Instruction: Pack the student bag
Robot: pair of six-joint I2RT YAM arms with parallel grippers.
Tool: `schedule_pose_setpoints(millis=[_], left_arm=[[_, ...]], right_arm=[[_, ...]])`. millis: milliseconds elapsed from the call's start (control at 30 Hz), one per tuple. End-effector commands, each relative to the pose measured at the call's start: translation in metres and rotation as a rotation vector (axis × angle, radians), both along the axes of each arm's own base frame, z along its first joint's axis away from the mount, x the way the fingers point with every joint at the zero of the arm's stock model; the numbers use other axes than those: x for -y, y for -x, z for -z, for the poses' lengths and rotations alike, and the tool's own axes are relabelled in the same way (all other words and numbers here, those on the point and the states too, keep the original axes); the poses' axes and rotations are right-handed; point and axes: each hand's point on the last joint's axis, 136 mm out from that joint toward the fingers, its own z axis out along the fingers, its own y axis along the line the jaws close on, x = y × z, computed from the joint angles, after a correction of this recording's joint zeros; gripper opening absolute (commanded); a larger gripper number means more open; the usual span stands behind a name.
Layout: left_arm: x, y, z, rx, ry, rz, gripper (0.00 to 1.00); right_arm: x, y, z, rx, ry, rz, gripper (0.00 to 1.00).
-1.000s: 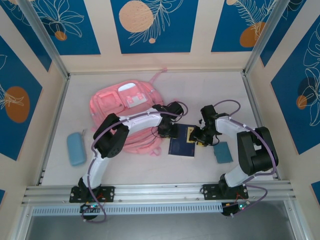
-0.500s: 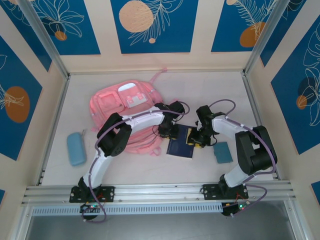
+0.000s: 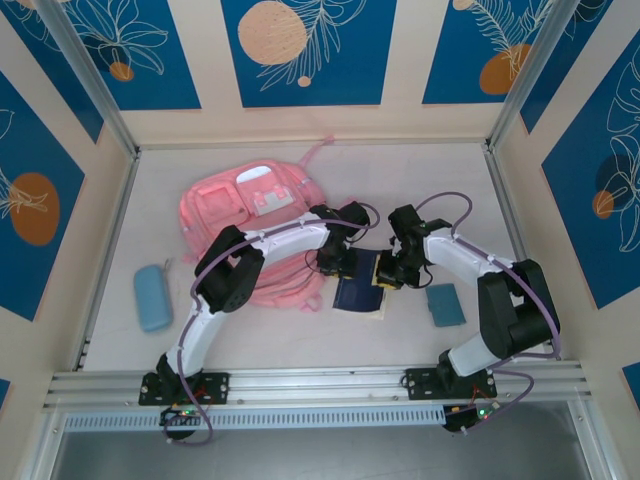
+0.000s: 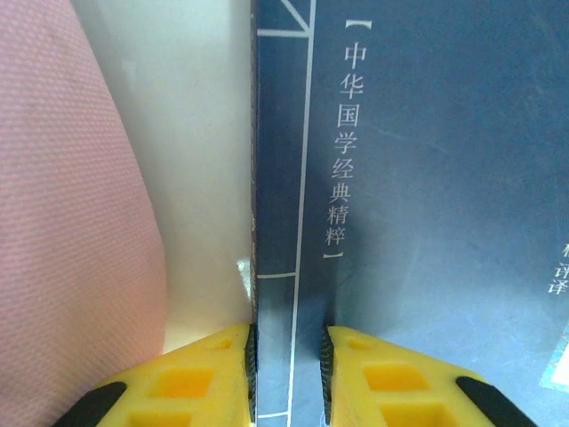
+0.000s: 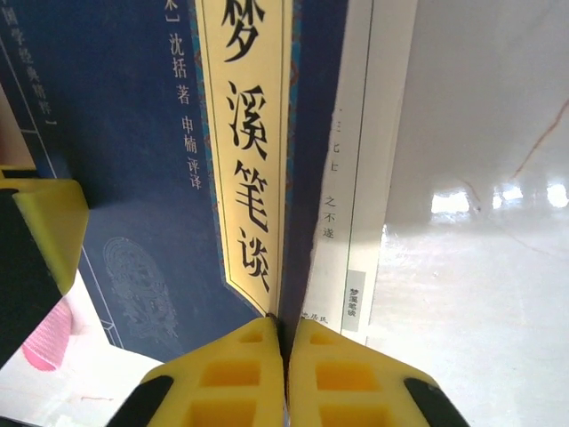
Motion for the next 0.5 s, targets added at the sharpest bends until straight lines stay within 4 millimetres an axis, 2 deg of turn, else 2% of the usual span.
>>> schedule_pose_setpoints(millis=[0, 100, 200, 333, 467], left_arm=[[0.001, 0.009, 0.0, -0.032, 0.002, 0.023, 0.25], [0.002, 0.0, -0.022, 0.034, 0.031, 0.024, 0.28], [0.002, -0.015, -0.056, 0.131, 0.085, 0.009, 0.34], [0.0, -0.028, -0.105, 0.214, 0.197, -0.017, 0.49], [-0.02, -0.04, -0.147, 0.292, 0.298, -0.048, 0.63]], right_arm=[[-0.012, -0.007, -0.015, 0.058, -0.053, -0.001, 0.0], [-0.007, -0.01, -0.025, 0.109, -0.059, 0.013, 0.0], [-0.004, -0.015, -0.041, 0.186, -0.096, 0.025, 0.0], [-0.002, -0.017, -0.064, 0.253, -0.197, 0.038, 0.0], [-0.001, -0.019, -0.093, 0.317, -0.322, 0.044, 0.0]])
